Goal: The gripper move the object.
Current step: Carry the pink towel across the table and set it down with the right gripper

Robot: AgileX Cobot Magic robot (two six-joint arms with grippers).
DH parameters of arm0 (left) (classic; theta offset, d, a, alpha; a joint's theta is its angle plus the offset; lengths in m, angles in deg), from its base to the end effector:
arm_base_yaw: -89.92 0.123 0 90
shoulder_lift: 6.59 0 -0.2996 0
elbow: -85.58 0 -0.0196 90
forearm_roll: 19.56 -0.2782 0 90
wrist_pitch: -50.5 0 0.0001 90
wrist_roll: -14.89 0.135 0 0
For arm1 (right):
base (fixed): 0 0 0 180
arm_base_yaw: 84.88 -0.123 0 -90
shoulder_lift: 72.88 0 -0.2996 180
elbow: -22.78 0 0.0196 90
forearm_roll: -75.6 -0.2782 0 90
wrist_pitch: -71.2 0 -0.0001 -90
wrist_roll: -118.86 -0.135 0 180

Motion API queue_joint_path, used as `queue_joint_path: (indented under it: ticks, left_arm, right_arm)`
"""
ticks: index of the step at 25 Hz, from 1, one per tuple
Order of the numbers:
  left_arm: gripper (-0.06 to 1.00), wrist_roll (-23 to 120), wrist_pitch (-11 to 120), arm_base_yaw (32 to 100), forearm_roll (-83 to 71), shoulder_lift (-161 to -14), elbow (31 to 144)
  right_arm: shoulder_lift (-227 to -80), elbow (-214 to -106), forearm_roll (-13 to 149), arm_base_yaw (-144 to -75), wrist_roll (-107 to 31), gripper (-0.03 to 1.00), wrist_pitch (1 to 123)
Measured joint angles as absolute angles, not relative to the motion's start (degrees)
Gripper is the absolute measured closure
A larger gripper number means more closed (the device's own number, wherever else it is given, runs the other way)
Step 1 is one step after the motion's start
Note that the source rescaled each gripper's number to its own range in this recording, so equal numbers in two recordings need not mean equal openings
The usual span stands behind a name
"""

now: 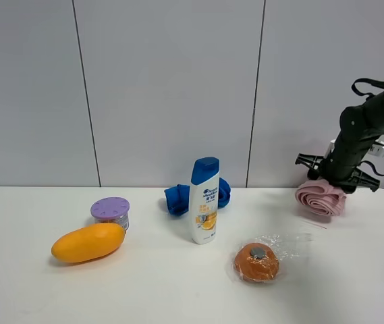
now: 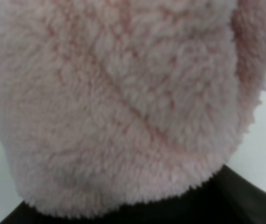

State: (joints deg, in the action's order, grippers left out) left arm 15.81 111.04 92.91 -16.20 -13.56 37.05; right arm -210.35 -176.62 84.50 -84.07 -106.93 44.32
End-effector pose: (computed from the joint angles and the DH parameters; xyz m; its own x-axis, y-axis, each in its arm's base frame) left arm 0.0422 -0.0047 0.2739 -0.4376 -0.0357 -0.8985 -0.0119 0.9994 -0.0339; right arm 0.5531 -0.0173 0.1020 -0.6108 0.6206 -0.4917 0.5435 0.7802 0.3097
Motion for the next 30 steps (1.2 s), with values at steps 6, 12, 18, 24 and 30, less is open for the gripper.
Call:
queue_joint_path:
  ticks: [6, 12, 18, 24, 30]
  left_arm:
    - [-0.06, 15.81, 111.04, 92.91, -16.20, -13.56, 37.05]
    - [-0.06, 15.81, 111.04, 92.91, -16.20, -13.56, 37.05]
    - [-0.06, 15.81, 111.04, 92.91, -16.20, -13.56, 37.05]
    - [-0.06, 15.81, 111.04, 92.91, -16.20, -13.56, 37.05]
    - [-0.06, 15.81, 111.04, 92.91, -16.20, -13.56, 37.05]
  right_arm:
    - [-199.39, -176.62, 80.70, -85.01, -93.83, 0.97, 35.23]
    - [-187.49, -176.78, 70.14, -91.34, -64.87, 0.97, 31.01]
    - [-183.82, -185.49, 60.56, -105.70, -37.39, 0.97, 16.92]
    - [-185.21, -194.05, 66.85, -122.26, -29.86, 0.97, 8.70]
    - [-192.23, -194.78, 74.34, -132.76, -26.78, 0.97, 4.99]
